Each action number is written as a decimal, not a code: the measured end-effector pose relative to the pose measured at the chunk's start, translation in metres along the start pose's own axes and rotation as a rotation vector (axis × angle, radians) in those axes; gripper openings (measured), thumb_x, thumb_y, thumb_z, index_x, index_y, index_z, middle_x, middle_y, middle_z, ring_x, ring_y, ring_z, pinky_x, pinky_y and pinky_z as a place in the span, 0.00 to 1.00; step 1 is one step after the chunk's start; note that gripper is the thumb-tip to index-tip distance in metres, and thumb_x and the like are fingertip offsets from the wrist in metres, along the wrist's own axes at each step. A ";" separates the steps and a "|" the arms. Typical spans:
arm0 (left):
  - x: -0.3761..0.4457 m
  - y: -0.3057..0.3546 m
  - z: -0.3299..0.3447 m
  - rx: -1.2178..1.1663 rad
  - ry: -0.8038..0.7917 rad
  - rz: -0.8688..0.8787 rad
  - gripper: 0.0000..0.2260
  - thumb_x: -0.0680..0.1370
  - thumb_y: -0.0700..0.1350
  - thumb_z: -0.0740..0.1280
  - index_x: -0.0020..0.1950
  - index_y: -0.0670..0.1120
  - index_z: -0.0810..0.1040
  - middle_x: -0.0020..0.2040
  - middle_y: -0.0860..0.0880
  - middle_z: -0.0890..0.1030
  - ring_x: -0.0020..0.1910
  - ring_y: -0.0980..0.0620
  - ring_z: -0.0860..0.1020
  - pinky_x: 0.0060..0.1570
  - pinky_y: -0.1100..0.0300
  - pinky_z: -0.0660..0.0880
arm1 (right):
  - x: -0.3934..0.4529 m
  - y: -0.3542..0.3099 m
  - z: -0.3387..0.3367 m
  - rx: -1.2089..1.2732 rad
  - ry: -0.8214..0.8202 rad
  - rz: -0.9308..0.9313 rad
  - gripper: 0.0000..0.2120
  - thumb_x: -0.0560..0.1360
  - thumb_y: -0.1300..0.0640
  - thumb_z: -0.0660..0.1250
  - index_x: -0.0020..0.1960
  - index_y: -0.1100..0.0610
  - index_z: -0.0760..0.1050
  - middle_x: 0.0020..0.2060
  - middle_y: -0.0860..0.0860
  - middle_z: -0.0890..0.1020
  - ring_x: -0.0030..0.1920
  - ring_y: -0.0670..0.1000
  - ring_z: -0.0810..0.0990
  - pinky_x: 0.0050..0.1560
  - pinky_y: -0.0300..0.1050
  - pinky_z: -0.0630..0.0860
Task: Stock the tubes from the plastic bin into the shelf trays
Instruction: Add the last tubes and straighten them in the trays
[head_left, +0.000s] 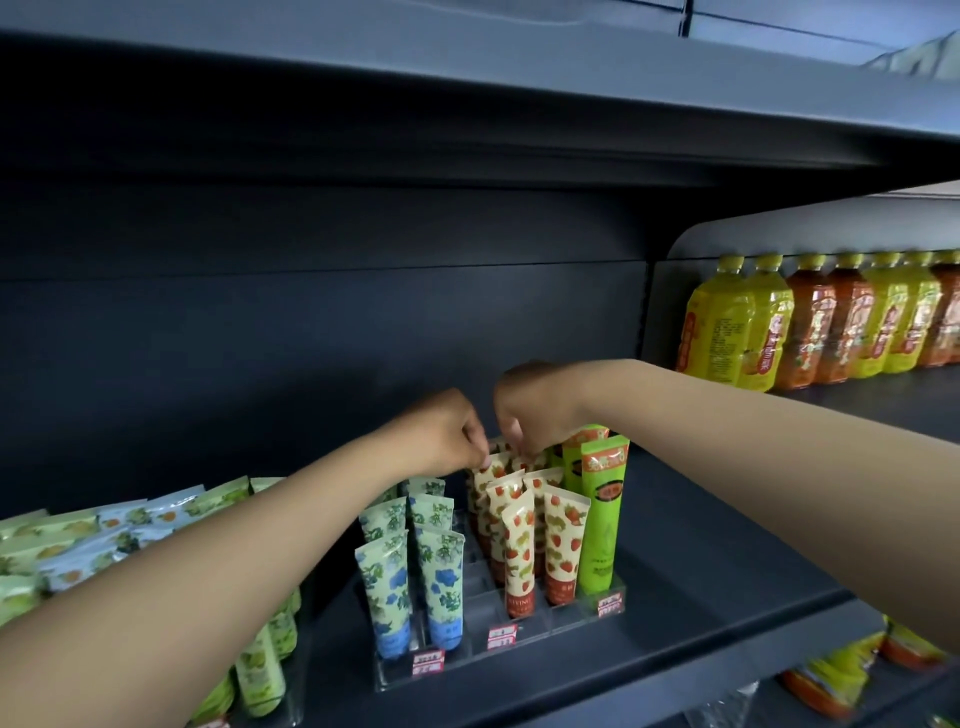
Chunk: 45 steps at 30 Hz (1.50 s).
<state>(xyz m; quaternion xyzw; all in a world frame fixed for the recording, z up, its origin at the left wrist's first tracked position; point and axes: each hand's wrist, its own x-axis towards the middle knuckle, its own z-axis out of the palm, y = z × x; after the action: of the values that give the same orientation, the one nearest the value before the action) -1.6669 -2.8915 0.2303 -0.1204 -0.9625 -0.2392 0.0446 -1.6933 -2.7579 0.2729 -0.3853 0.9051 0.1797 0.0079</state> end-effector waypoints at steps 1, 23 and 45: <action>0.000 0.000 0.000 0.010 0.011 0.002 0.04 0.72 0.39 0.71 0.42 0.44 0.85 0.34 0.60 0.79 0.35 0.62 0.76 0.36 0.68 0.69 | 0.000 0.000 0.001 -0.007 -0.001 0.002 0.05 0.73 0.56 0.68 0.46 0.57 0.81 0.46 0.53 0.82 0.46 0.54 0.79 0.44 0.44 0.74; -0.028 0.011 -0.002 0.032 0.028 0.096 0.03 0.72 0.44 0.72 0.41 0.48 0.86 0.34 0.60 0.81 0.31 0.66 0.74 0.30 0.74 0.66 | -0.027 0.000 -0.002 0.039 0.045 -0.070 0.06 0.72 0.56 0.67 0.39 0.56 0.80 0.40 0.53 0.83 0.41 0.55 0.80 0.45 0.51 0.79; -0.041 0.028 -0.005 0.101 0.133 0.065 0.06 0.73 0.44 0.70 0.38 0.45 0.85 0.32 0.56 0.81 0.34 0.58 0.79 0.35 0.61 0.74 | -0.043 -0.003 -0.005 -0.037 0.137 -0.090 0.10 0.74 0.49 0.67 0.51 0.51 0.82 0.51 0.46 0.80 0.58 0.50 0.68 0.53 0.43 0.64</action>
<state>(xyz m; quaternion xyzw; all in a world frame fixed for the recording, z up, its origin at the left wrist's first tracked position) -1.6195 -2.8781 0.2416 -0.1332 -0.9637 -0.1963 0.1223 -1.6606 -2.7320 0.2826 -0.4370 0.8819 0.1689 -0.0529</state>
